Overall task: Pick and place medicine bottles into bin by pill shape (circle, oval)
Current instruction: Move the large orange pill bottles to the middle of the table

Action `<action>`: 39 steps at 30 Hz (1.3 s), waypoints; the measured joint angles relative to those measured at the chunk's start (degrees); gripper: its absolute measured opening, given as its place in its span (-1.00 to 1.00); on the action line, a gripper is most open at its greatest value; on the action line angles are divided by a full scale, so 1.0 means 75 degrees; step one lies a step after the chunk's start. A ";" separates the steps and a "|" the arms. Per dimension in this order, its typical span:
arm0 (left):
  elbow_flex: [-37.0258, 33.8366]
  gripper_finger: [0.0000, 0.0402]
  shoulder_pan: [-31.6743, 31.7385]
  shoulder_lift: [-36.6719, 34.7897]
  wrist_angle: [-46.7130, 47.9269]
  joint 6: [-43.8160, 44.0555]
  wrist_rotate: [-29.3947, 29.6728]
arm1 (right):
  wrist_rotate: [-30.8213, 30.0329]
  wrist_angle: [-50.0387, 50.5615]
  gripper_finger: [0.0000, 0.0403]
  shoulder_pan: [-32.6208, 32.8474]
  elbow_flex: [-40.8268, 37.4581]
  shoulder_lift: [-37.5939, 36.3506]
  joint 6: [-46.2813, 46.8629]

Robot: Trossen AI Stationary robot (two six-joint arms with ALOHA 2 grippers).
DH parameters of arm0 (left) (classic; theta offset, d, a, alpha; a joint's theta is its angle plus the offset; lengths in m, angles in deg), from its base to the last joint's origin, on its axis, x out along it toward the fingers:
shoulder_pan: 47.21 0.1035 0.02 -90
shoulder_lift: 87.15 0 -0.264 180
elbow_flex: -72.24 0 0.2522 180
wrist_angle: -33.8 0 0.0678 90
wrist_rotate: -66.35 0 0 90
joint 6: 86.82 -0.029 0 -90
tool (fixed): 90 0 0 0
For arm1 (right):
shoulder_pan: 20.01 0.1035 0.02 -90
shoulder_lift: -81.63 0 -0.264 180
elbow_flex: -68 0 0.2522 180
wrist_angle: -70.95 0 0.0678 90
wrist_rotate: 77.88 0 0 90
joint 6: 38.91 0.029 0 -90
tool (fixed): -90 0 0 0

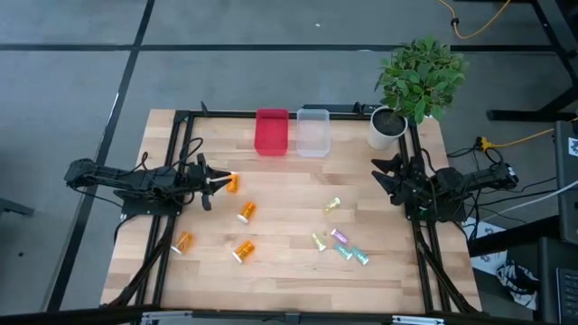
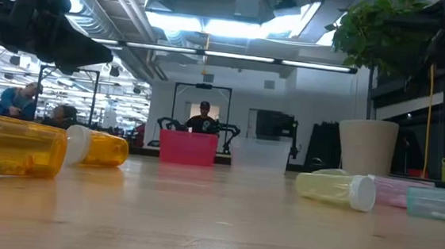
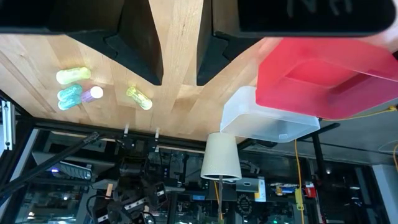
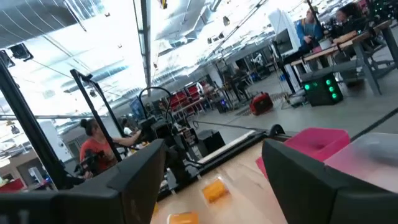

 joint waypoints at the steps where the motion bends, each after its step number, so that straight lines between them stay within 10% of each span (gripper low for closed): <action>1: 0.0001 -0.54 0.0000 -0.0001 0.0000 0.0000 -0.0001 | 0.0002 0.0064 0.34 0.0002 0.0000 0.0015 0.0018; 18: 0.0001 -0.54 0.0001 -0.0002 0.0000 -0.0002 -0.0001 | 0.1246 0.0155 0.34 -0.0993 0.1765 0.2394 -0.0986; 31: 0.0000 -0.54 -0.0001 -0.0003 0.0000 -0.0073 0.0001 | 0.0958 0.4971 0.34 -0.1449 0.4898 0.5514 0.0542; 39: 0.0003 -0.54 0.0000 -0.0003 -0.0911 -0.0810 0.0004 | 0.1706 0.5149 0.34 -0.1449 0.5024 0.6396 0.0648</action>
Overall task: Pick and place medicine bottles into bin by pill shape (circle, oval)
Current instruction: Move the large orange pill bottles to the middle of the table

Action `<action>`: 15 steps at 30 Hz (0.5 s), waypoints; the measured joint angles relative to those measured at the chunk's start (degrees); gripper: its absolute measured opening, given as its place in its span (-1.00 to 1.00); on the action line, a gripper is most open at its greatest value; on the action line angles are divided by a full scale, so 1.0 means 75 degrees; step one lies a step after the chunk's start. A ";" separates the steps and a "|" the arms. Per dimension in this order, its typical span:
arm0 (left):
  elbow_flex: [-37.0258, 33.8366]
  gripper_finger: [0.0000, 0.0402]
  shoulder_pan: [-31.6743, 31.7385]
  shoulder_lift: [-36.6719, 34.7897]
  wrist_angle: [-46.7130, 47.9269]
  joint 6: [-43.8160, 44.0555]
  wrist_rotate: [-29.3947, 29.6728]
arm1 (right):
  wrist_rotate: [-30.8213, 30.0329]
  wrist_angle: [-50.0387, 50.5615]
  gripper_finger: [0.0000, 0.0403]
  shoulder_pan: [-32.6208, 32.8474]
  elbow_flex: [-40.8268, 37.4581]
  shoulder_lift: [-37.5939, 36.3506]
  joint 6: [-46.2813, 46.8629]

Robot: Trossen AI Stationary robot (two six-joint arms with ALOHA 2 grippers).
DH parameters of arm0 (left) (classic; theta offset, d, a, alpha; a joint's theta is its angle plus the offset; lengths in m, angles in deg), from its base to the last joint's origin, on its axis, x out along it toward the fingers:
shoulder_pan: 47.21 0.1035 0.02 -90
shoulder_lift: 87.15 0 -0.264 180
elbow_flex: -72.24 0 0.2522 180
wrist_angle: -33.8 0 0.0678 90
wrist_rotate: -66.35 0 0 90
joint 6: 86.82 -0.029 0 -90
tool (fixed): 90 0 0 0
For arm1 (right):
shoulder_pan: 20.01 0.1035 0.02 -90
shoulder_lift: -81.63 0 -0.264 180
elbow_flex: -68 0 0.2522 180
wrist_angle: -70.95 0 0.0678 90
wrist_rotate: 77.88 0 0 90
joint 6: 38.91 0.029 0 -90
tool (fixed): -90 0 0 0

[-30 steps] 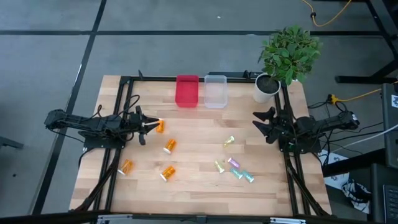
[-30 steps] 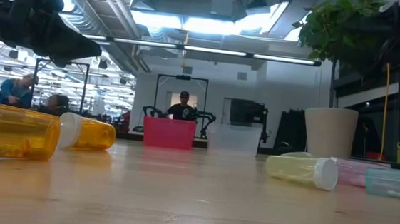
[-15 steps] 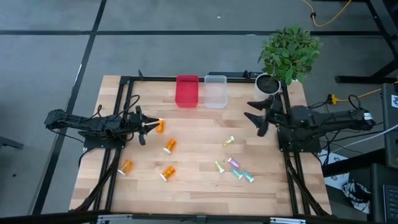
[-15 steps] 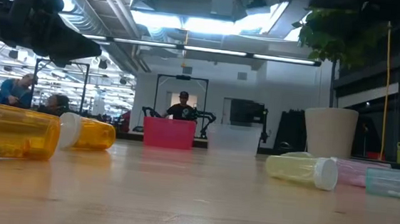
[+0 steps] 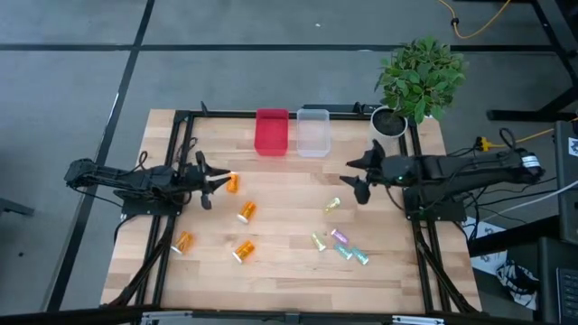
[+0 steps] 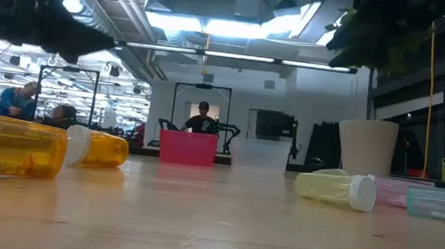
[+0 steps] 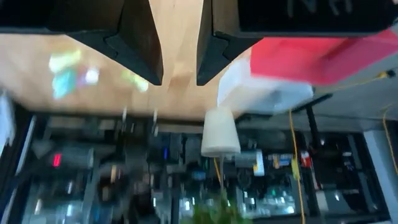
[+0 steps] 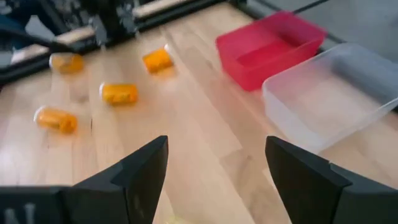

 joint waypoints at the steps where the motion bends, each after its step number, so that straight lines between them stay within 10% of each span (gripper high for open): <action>1: -0.0003 -0.54 -0.0002 0.0000 -0.0251 0.0177 0.0002 | 0.0028 -0.0010 0.34 0.0000 0.0000 0.0069 0.0000; 15: 0.0000 -0.54 0.0004 0.0036 -0.2045 0.0518 0.1619 | 0.1266 -0.0940 0.34 -0.2005 -0.0002 0.1127 -0.0121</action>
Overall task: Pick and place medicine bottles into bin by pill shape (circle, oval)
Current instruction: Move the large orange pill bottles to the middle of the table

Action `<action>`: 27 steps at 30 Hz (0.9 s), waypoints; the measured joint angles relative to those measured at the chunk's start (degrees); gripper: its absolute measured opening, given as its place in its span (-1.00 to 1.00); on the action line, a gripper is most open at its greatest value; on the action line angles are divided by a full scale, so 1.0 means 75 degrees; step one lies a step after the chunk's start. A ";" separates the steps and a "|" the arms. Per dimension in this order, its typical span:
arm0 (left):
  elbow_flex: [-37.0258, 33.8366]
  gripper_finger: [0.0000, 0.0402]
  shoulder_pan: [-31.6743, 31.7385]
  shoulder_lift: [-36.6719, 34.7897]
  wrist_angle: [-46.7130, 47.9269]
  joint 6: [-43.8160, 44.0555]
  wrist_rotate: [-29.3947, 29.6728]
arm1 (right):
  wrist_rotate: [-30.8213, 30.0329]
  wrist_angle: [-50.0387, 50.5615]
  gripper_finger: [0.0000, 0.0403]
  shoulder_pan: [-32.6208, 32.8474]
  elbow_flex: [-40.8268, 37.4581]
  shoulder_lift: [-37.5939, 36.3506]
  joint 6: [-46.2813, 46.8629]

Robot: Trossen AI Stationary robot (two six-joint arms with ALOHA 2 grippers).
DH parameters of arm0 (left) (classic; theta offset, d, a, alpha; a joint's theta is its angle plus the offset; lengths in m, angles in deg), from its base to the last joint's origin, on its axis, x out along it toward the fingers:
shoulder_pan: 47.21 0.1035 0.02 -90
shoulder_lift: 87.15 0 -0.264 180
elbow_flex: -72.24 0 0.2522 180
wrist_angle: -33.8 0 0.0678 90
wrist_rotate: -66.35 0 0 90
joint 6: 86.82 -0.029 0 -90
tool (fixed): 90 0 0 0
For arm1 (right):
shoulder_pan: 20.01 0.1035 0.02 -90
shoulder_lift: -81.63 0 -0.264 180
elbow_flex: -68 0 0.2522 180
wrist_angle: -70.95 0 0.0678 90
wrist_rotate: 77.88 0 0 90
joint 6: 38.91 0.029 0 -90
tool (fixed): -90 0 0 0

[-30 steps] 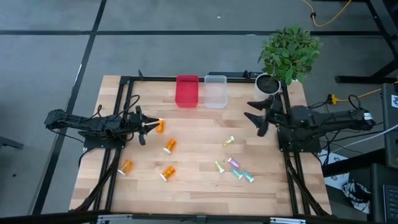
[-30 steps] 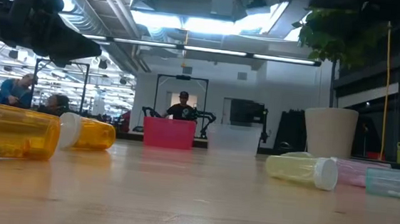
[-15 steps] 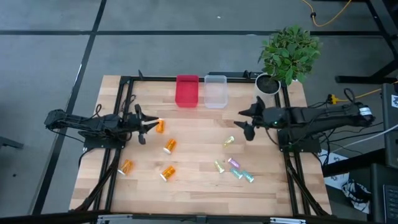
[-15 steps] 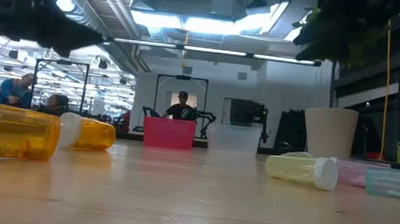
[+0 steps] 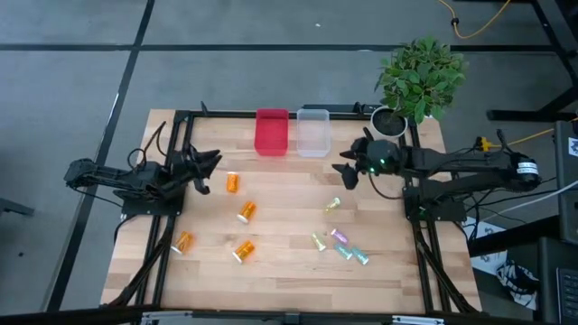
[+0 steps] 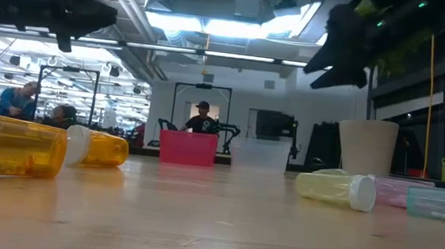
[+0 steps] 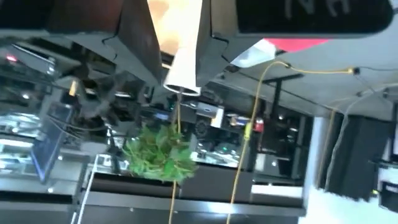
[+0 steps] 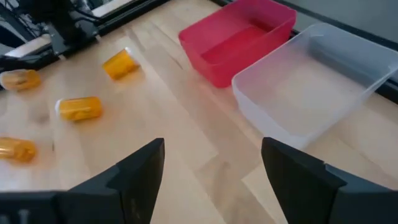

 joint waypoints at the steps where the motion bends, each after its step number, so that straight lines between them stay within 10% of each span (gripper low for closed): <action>1: 0.0000 -0.54 -0.0002 0.0029 0.0058 0.0003 -0.0215 | 0.0079 -0.0137 0.34 -0.0163 -0.0001 0.0128 -0.0120; 18: 0.1918 -0.57 0.0000 0.1223 0.2806 -0.0115 0.0314 | 0.0152 -0.3323 0.34 -0.1974 -0.0001 0.1097 -0.1710; 27: 0.1923 -0.57 0.0000 0.1238 0.2793 -0.0060 0.1012 | 0.0496 -0.3397 0.34 -0.2037 -0.0004 0.1097 -0.0442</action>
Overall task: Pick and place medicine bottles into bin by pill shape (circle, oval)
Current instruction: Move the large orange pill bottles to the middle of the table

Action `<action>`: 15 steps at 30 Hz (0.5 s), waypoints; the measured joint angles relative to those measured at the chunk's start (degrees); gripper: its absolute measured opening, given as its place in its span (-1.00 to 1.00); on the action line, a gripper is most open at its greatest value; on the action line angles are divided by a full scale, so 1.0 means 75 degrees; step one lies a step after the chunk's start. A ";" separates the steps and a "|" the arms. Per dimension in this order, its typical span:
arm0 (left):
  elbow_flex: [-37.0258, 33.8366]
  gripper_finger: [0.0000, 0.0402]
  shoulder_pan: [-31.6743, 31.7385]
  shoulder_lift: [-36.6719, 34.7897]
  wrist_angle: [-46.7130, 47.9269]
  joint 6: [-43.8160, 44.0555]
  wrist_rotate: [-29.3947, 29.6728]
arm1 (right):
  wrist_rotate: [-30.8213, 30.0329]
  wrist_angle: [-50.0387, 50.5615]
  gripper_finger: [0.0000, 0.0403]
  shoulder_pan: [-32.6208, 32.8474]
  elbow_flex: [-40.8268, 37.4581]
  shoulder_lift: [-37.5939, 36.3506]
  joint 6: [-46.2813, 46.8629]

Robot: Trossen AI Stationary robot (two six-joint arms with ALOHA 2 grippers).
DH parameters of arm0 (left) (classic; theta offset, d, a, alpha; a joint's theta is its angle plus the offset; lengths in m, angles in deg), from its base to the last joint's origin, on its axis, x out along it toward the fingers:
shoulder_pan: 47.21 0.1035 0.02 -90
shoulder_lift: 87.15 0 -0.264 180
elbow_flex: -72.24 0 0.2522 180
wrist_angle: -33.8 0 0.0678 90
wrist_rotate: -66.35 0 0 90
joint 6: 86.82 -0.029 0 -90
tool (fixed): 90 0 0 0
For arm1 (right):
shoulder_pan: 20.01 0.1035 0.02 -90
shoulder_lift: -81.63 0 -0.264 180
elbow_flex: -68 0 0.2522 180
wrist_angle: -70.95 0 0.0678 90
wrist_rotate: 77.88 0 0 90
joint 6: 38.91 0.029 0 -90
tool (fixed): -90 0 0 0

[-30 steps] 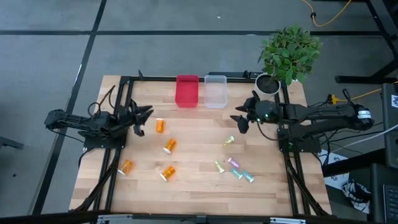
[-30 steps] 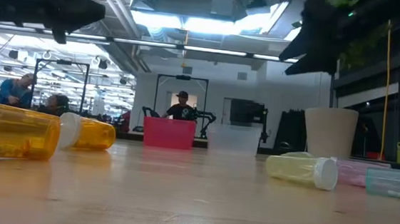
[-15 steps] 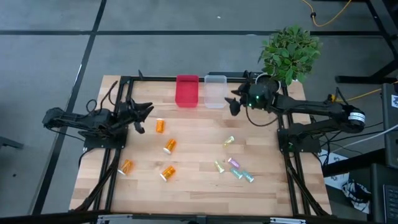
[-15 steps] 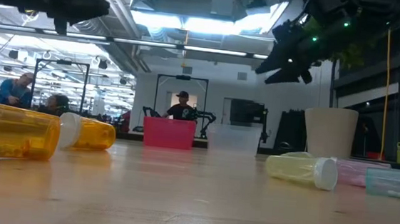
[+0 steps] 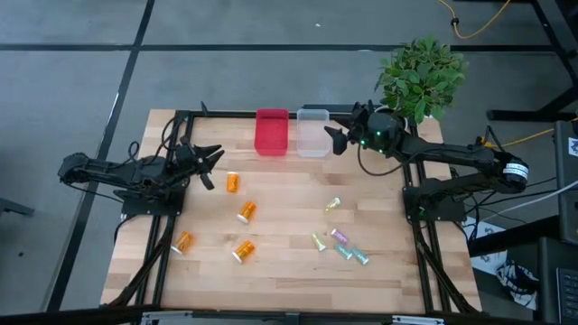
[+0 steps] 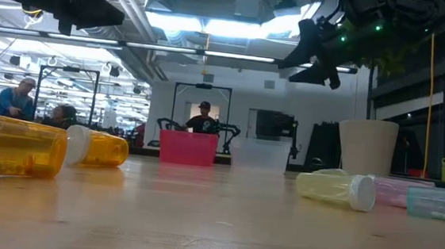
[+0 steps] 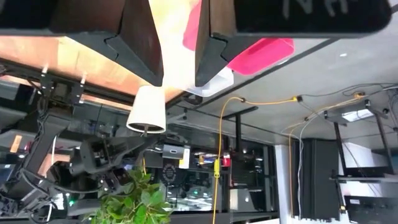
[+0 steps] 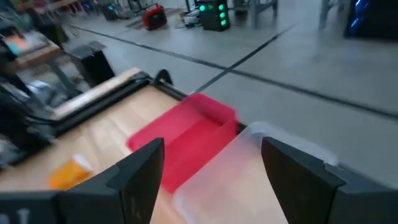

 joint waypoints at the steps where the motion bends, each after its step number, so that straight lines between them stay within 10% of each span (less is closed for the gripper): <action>1: 0.0000 -0.57 0.0000 0.0000 -0.0008 0.0000 0.0000 | 0.0153 -0.0088 0.34 0.0000 0.0000 0.0000 0.0168; 11: 0.0000 -0.57 -0.0001 -0.0006 0.0003 -0.0319 0.0125 | 0.0376 -0.0709 0.34 0.0009 0.0000 -0.0006 -0.1541; 15: 0.0000 -0.57 -0.0032 0.0085 0.0227 0.0040 -0.0783 | 0.1712 -0.0398 0.34 0.0020 -0.0003 -0.0006 -0.1707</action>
